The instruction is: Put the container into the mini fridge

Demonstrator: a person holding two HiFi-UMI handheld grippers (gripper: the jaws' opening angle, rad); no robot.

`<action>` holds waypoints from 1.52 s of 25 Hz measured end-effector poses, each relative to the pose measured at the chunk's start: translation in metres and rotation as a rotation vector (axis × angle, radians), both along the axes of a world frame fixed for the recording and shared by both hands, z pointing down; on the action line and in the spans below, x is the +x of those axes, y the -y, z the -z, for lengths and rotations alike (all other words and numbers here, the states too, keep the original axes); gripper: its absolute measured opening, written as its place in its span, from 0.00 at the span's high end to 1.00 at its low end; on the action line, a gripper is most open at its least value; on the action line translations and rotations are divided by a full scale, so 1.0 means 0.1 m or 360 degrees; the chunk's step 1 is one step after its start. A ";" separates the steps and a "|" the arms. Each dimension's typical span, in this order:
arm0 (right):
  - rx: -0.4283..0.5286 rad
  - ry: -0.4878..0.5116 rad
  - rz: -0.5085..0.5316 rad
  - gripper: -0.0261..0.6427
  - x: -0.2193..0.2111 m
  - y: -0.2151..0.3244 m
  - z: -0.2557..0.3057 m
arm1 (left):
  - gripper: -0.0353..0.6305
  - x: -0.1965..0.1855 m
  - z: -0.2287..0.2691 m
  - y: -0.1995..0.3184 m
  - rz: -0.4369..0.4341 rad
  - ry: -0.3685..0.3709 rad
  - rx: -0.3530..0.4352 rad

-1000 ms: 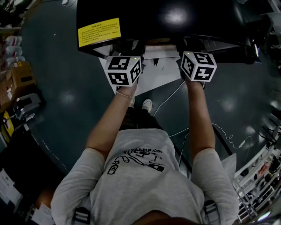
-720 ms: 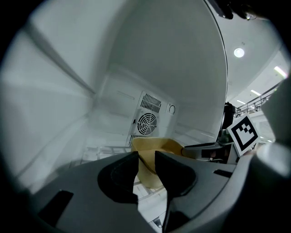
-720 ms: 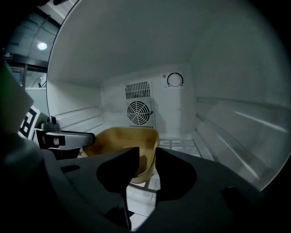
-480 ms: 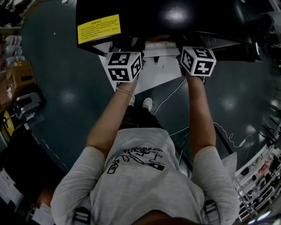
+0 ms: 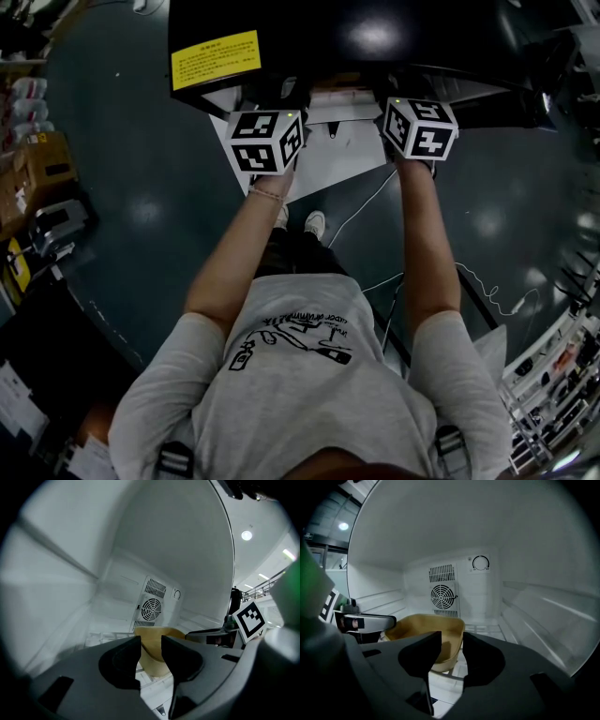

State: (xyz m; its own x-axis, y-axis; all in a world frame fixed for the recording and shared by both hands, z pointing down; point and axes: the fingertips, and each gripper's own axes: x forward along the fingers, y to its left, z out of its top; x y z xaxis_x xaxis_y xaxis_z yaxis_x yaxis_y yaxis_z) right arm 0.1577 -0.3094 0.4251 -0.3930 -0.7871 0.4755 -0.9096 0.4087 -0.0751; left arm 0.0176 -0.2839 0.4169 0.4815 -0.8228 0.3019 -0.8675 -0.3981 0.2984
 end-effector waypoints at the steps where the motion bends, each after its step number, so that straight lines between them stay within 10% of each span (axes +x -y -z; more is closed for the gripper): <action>1: 0.0005 -0.0001 -0.0002 0.76 0.00 0.00 0.01 | 0.74 0.00 0.01 0.00 0.0000 0.0001 0.0000; 38: 0.0381 0.0121 0.0131 0.82 -0.40 -1.43 1.38 | 0.91 0.02 1.31 -1.08 -0.0286 -0.0008 0.0364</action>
State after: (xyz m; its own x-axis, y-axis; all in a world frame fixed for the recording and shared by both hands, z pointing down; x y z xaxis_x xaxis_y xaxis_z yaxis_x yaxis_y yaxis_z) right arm 0.1179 -0.1668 0.2876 -0.4878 -0.8375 0.2461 -0.8680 0.4954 -0.0345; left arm 0.0197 -0.1754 0.2860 0.6268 -0.7705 0.1157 -0.7756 -0.6027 0.1876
